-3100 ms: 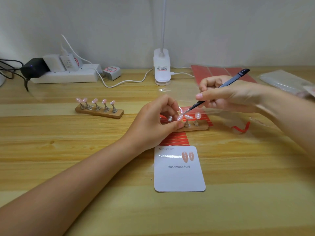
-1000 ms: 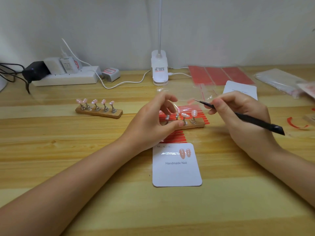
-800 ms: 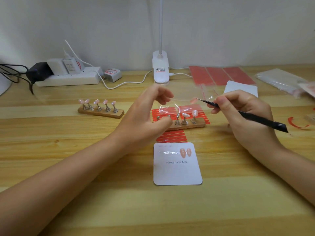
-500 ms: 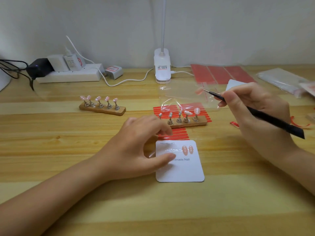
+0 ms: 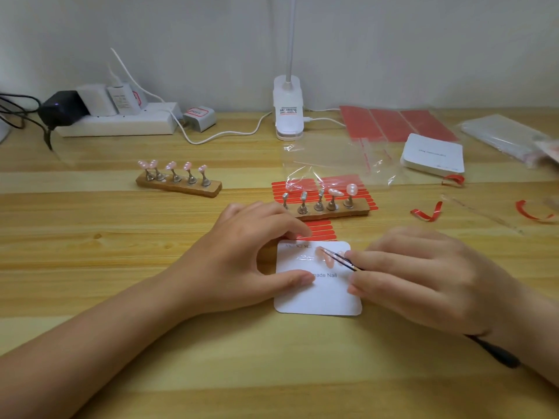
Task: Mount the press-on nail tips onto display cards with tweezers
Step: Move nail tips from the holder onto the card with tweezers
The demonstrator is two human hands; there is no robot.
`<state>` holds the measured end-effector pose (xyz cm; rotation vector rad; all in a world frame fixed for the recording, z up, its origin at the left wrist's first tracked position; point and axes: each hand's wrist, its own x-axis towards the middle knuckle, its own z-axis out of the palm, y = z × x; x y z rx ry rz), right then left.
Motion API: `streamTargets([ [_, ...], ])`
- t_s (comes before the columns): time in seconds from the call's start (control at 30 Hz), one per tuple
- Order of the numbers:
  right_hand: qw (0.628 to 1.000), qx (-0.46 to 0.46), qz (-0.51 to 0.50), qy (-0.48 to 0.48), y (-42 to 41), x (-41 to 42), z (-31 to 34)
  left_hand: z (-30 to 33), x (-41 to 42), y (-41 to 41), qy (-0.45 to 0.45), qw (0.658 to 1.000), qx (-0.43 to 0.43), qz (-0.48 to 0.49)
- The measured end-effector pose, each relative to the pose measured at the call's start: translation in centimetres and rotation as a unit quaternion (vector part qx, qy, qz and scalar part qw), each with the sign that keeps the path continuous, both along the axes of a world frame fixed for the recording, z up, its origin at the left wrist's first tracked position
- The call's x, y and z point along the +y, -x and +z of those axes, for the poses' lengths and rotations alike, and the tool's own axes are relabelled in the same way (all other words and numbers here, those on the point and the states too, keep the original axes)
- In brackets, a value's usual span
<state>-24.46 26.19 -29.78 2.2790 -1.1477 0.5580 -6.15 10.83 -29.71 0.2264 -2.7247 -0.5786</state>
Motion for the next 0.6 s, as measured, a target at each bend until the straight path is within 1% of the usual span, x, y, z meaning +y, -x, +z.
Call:
streamTargets([
  [0.17,1.0,0.023,-0.003,-0.014,-0.16,0.13,0.13,0.0,0.04,-0.04,-0.004,1.0,0.001,0.002],
  [0.6,0.999,0.004,0.013,-0.03,-0.93,0.31,0.63,0.06,0.0,-0.07,-0.008,1.0,-0.006,0.002],
])
